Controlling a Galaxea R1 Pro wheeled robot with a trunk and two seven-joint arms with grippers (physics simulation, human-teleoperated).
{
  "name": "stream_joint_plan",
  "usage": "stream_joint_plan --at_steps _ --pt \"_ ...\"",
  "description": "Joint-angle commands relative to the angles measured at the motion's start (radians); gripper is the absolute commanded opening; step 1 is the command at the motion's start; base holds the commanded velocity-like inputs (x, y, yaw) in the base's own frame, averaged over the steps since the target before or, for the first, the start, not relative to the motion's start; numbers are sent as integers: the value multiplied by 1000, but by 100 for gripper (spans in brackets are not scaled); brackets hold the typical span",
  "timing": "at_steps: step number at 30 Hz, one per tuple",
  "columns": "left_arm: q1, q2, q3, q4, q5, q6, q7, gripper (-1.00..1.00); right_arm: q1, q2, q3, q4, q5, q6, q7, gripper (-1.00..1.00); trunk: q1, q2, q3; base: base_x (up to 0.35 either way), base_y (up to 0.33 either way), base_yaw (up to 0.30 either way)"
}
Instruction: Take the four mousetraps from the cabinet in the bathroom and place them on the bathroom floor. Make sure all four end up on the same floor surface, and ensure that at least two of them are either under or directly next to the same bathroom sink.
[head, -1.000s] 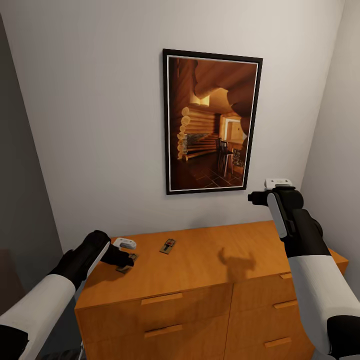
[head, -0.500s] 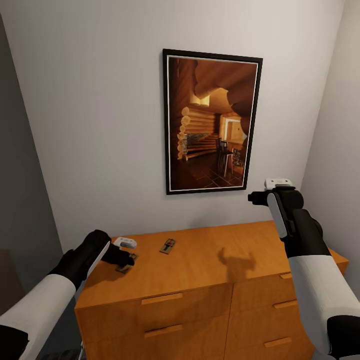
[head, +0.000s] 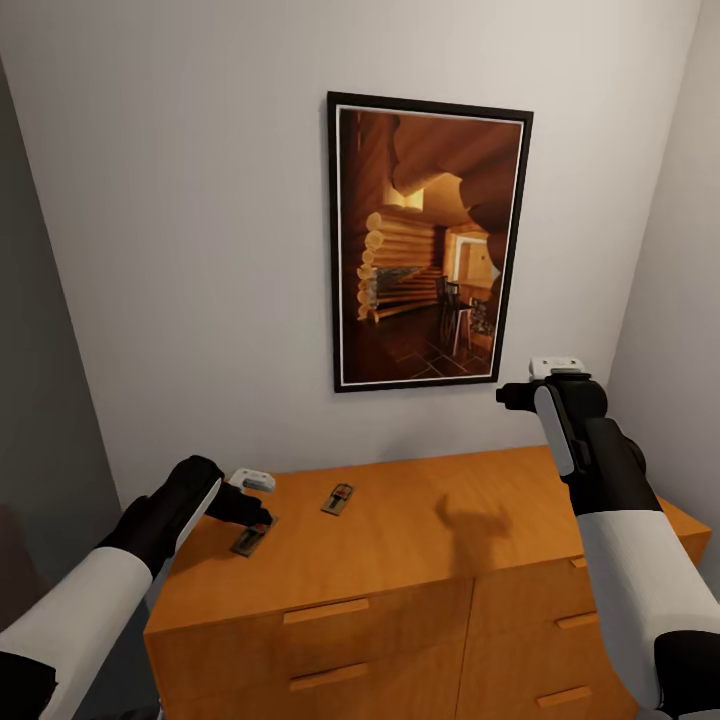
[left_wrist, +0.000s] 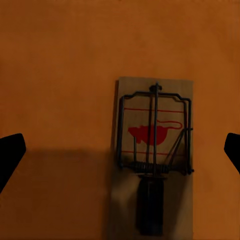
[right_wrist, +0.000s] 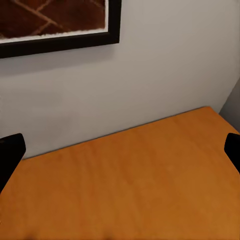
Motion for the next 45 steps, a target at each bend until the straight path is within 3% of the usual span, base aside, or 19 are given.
stream_joint_plan --at_steps 1,21,32,45 --pt "-1 1 -4 -1 2 4 0 100 -1 0 1 -1 -10 3 -9 100 0 -1 -1 15 5 0" --pt "0 -4 -5 23 10 2 -3 100 -1 0 1 -1 -10 3 -9 100 0 -1 -1 2 1 0" --pt "0 -24 -4 109 9 -78 -3 100 -1 -1 1 -1 -10 3 -9 100 0 -1 -1 0 0 0" --pt "0 -29 -4 136 5 -97 -2 100 -1 -1 1 -1 -10 3 -9 100 0 -1 -1 0 0 0"
